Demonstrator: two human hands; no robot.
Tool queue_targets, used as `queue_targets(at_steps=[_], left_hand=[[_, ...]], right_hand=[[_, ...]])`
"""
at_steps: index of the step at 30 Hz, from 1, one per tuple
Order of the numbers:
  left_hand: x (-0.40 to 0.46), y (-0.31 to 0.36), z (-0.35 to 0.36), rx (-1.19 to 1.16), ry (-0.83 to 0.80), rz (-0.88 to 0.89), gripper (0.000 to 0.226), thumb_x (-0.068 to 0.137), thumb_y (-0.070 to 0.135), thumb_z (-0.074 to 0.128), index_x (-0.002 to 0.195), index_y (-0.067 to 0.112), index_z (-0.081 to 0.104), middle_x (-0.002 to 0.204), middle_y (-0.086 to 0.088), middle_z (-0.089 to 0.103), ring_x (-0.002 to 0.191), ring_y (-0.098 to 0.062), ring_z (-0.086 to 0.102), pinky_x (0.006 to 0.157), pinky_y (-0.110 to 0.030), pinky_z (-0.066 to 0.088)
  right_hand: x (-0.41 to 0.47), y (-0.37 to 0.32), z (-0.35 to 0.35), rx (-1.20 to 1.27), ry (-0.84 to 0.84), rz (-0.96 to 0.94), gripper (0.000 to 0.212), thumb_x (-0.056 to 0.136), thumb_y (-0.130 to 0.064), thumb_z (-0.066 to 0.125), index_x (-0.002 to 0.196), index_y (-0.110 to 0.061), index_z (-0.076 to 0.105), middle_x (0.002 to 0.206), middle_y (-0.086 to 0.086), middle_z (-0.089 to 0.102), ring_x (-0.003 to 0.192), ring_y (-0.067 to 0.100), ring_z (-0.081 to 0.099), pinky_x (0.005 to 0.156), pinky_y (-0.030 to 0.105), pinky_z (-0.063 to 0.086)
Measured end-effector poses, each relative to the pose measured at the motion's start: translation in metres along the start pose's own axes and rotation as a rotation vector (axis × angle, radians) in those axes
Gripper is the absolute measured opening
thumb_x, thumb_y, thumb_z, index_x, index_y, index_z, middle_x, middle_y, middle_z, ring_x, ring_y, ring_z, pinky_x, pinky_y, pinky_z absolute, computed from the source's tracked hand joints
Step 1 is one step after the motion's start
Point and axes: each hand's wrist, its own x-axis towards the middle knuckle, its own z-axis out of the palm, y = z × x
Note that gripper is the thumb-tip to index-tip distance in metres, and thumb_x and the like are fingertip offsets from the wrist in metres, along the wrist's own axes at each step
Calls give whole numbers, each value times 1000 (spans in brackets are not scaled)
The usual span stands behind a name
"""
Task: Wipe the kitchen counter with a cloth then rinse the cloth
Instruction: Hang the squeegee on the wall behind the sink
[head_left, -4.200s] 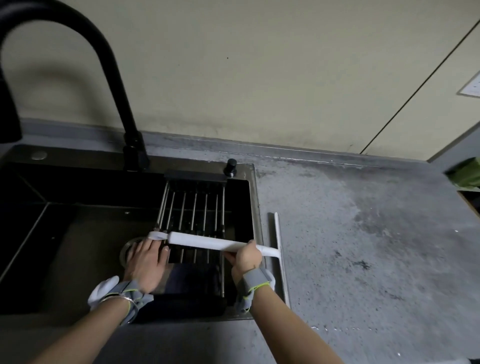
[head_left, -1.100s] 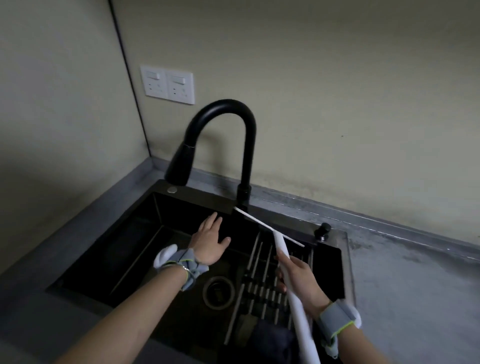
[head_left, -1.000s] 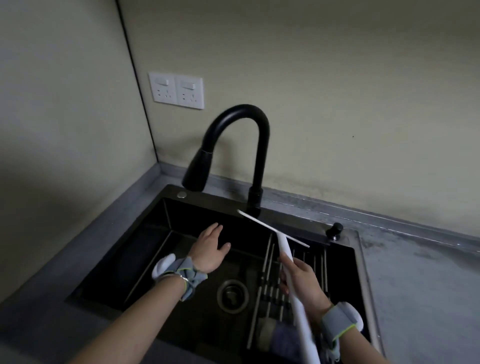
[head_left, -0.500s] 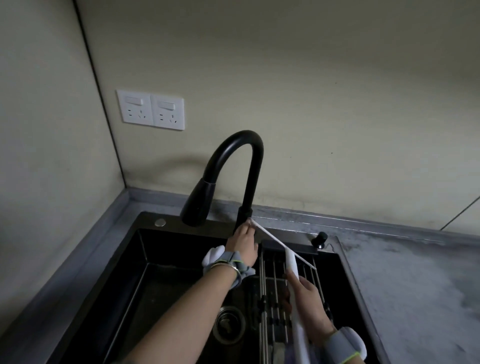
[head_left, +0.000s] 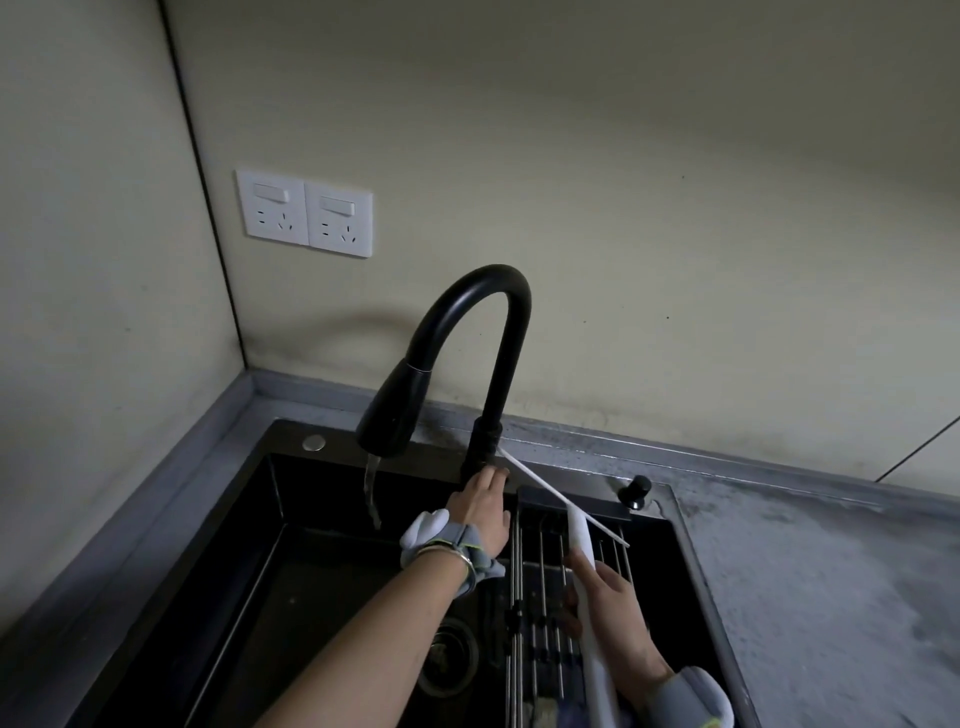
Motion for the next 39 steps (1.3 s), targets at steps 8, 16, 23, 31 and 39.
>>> queue_targets(at_steps=[8, 16, 23, 31, 39], left_hand=[[-51, -23, 14, -305, -76, -134, 57, 98, 30, 45, 148, 10, 25, 158, 0, 10, 143, -15, 23, 112, -23, 25], [-127, -111, -18, -856, 128, -578, 30, 96, 13, 51, 121, 0, 60, 126, -14, 60, 118, -24, 55, 97, -24, 39], [-161, -152, -46, -1196, 290, -779, 35, 98, 14, 48, 129, -1, 51, 132, -19, 53, 123, -28, 50, 97, -31, 40], [-189, -173, -53, -1242, 354, -811, 36, 99, 13, 46, 132, -1, 49, 135, -17, 51, 128, -28, 47, 104, -34, 36], [-220, -202, -54, -1235, 437, -868, 35, 100, 10, 43, 132, -3, 49, 137, -18, 50, 128, -30, 47, 106, -37, 36]], right_hand=[[-12, 8, 12, -225, -63, -63, 29, 94, -25, 53, 75, -5, 44, 49, 1, 42, 36, 13, 39, 35, 23, 35], [-29, 23, 60, -361, -167, -110, 30, 95, -27, 53, 71, -10, 44, 52, 1, 44, 42, 12, 40, 42, 25, 36], [-46, 14, 90, -308, -216, -127, 27, 96, -20, 51, 74, -8, 40, 49, 1, 39, 32, 6, 36, 34, 19, 32], [-57, 14, 117, -234, -299, -113, 24, 96, -21, 50, 79, -7, 41, 52, 2, 39, 36, 9, 36, 35, 21, 32], [-76, 16, 153, -329, -396, -212, 25, 96, -26, 50, 76, -12, 46, 47, -5, 45, 34, 7, 41, 39, 21, 37]])
